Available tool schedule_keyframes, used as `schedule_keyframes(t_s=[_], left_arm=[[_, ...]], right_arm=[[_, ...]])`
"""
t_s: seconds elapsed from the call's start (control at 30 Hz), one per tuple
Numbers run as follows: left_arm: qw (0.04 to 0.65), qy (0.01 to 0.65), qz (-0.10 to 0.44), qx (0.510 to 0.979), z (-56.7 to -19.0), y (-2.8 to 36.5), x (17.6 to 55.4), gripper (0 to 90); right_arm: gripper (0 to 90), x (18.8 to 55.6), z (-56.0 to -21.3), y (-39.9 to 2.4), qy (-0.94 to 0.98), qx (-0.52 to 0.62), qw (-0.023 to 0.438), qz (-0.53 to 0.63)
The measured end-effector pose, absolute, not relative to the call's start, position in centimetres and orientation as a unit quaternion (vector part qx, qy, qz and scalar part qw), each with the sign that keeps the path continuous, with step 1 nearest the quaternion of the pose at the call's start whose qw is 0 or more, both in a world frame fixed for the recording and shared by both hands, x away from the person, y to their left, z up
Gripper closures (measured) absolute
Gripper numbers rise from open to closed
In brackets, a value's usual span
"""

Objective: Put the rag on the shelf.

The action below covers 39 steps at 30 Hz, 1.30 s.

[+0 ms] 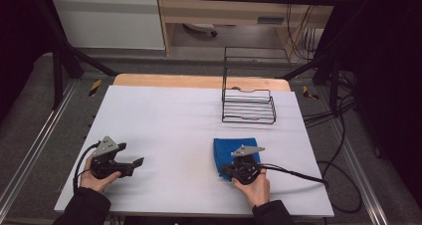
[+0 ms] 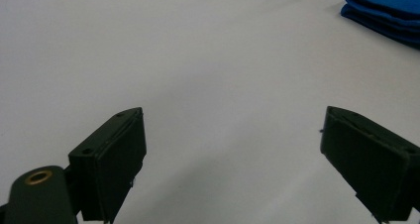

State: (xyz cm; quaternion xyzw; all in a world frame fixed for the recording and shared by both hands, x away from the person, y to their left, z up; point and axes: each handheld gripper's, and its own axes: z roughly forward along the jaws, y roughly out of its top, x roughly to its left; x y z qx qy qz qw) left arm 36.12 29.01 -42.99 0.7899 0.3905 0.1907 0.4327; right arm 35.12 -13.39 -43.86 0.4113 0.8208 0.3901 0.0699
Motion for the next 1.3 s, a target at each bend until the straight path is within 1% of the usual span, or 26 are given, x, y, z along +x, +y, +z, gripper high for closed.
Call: schedule_keyframes(t_s=[0.07, 0.1, 0.13, 0.17, 0.2, 0.23, 0.27, 0.3, 0.33, 0.37, 0.5, 0.53, 0.57, 0.6, 0.63, 0.77, 0.9, 0.93, 0.97, 1.0, 1.03, 1.2, 1.3], left_arm=[[0.433, 0.39, 0.191, 0.79, -43.0, 29.0, 36.1, 10.6], [0.433, 0.39, 0.191, 0.79, -43.0, 29.0, 36.1, 10.6], [0.433, 0.39, 0.191, 0.79, -43.0, 29.0, 36.1, 10.6], [0.433, 0.39, 0.191, 0.79, -43.0, 29.0, 36.1, 10.6], [0.433, 0.39, 0.191, 0.79, -43.0, 29.0, 36.1, 10.6], [0.433, 0.39, 0.191, 0.79, -43.0, 29.1, 36.1, 10.6], [0.433, 0.39, 0.191, 0.79, -43.0, 29.1, 36.1, 10.6], [0.433, 0.39, 0.191, 0.79, -42.9, 29.1, 36.1, 10.6], [0.433, 0.39, 0.19, 0.79, -43.0, 29.1, 36.1, 10.6], [0.433, 0.391, 0.19, 0.79, -43.0, 29.1, 36.1, 10.6], [0.432, 0.392, 0.189, 0.79, -43.0, 29.0, 36.1, 10.6], [0.432, 0.392, 0.189, 0.79, -43.0, 29.0, 36.1, 10.6], [0.431, 0.391, 0.189, 0.791, -43.0, 29.0, 36.1, 10.6], [0.431, 0.39, 0.189, 0.791, -43.0, 28.9, 36.1, 10.6], [0.431, 0.39, 0.189, 0.791, -42.9, 28.9, 36.1, 10.5], [0.431, 0.39, 0.189, 0.791, -42.9, 28.9, 36.1, 10.6], [0.431, 0.393, 0.189, 0.79, -42.9, 28.8, 36.1, 10.6], [0.431, 0.393, 0.189, 0.79, -43.0, 28.8, 36.1, 10.6], [0.43, 0.393, 0.189, 0.79, -43.0, 28.8, 36.1, 10.6], [0.43, 0.393, 0.189, 0.791, -43.0, 28.8, 36.1, 10.5], [0.429, 0.393, 0.189, 0.791, -43.0, 28.7, 36.1, 10.5], [0.43, 0.39, 0.187, 0.792, -43.0, 28.6, 36.1, 10.6], [0.429, 0.391, 0.186, 0.793, -43.0, 28.5, 36.1, 10.5]], right_arm=[[76.5, 35.1, -44.0, -13.4, 0.823, 0.404, 0.065, 0.395], [70.2, 35.1, -43.9, -13.5, 0.822, 0.394, 0.067, 0.405], [70.2, 35.1, -43.9, -13.5, 0.822, 0.394, 0.067, 0.405], [58.4, 35.1, -43.5, -13.8, 0.822, 0.381, 0.077, 0.417], [58.4, 35.1, -43.5, -13.8, 0.822, 0.381, 0.077, 0.417], [51.2, 35.2, -42.9, -14.6, 0.815, 0.378, 0.093, 0.429], [51.2, 35.2, -42.9, -14.6, 0.815, 0.378, 0.093, 0.429], [48.1, 35.4, -42.6, -15.9, 0.805, 0.39, 0.101, 0.436], [48.1, 35.5, -42.5, -16.8, 0.802, 0.396, 0.111, 0.432], [48.4, 35.6, -42.5, -17.8, 0.799, 0.405, 0.122, 0.427], [53.7, 35.6, -43.1, -21.3, 0.787, 0.442, 0.138, 0.408], [53.7, 35.6, -43.1, -21.3, 0.787, 0.442, 0.138, 0.408], [56.8, 35.6, -43.5, -22.6, 0.784, 0.456, 0.142, 0.396], [56.8, 35.6, -43.5, -22.6, 0.784, 0.456, 0.142, 0.396], [59.4, 35.5, -44.0, -23.4, 0.784, 0.467, 0.137, 0.385], [61.4, 35.4, -44.5, -23.9, 0.788, 0.477, 0.127, 0.368], [72.1, 35.3, -44.9, -23.7, 0.784, 0.491, 0.103, 0.366], [72.1, 35.3, -44.9, -23.7, 0.784, 0.491, 0.103, 0.366], [75.0, 35.2, -44.9, -23.6, 0.782, 0.494, 0.1, 0.367], [83.4, 35.2, -44.8, -23.7, 0.78, 0.498, 0.092, 0.367], [86.0, 35.2, -44.7, -23.7, 0.778, 0.5, 0.091, 0.369], [88.0, 35.1, -43.8, -24.3, 0.767, 0.512, 0.084, 0.376], [88.0, 34.9, -43.2, -24.8, 0.766, 0.515, 0.093, 0.373]])
